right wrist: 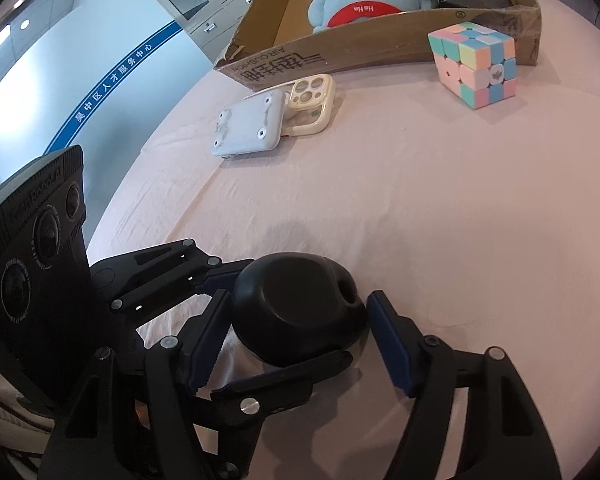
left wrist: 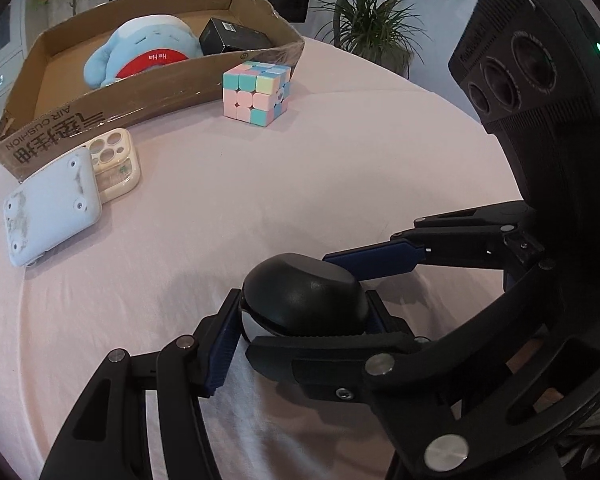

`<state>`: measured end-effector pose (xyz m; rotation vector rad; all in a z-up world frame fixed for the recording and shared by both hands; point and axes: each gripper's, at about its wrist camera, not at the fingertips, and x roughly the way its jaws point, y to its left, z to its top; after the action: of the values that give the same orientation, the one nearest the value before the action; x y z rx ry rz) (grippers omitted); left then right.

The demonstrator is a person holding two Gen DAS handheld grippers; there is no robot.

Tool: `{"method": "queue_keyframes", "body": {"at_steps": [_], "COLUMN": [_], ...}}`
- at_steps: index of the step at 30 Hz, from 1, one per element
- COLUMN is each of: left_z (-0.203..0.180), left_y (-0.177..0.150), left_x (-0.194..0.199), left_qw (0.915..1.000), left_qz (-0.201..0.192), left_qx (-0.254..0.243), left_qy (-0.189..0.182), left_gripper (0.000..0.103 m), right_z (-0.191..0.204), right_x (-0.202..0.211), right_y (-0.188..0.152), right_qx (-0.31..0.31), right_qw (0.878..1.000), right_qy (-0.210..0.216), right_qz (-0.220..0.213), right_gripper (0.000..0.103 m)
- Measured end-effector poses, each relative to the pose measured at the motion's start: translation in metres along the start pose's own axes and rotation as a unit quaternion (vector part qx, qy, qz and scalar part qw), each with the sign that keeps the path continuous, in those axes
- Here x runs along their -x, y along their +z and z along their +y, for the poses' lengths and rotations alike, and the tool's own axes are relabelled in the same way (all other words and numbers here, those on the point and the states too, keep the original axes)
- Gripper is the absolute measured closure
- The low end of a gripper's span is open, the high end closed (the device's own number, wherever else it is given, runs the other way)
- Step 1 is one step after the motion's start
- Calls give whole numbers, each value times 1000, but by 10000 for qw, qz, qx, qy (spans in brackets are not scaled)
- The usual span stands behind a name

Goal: Organize objects
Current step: 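Close both grippers on the black dome object and lift it, then carry the black dome object with both grippers into the box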

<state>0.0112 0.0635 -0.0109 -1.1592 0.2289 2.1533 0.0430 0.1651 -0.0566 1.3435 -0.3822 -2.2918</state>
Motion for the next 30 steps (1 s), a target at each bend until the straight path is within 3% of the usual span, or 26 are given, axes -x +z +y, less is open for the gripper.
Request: {"method": "queue_keyframes", "body": {"at_steps": [12, 21, 30], "left_z": [-7, 2, 3], "left_y": [-7, -2, 24], "left_x": [-7, 0, 20], "left_qw": [9993, 9989, 9983], "left_qz": [-96, -93, -276], "left_qx": [22, 390, 392], "left_qy": [358, 237, 333], "left_gripper": [46, 46, 46], "right_z": [11, 15, 27], "right_x": [-3, -2, 18], "right_y": [-3, 2, 22], "right_qx": [47, -67, -1], "right_qw": [9990, 9990, 9985], "right_qy": [-435, -416, -414], "right_qz": [-110, -148, -356], "right_gripper": [36, 36, 36]}}
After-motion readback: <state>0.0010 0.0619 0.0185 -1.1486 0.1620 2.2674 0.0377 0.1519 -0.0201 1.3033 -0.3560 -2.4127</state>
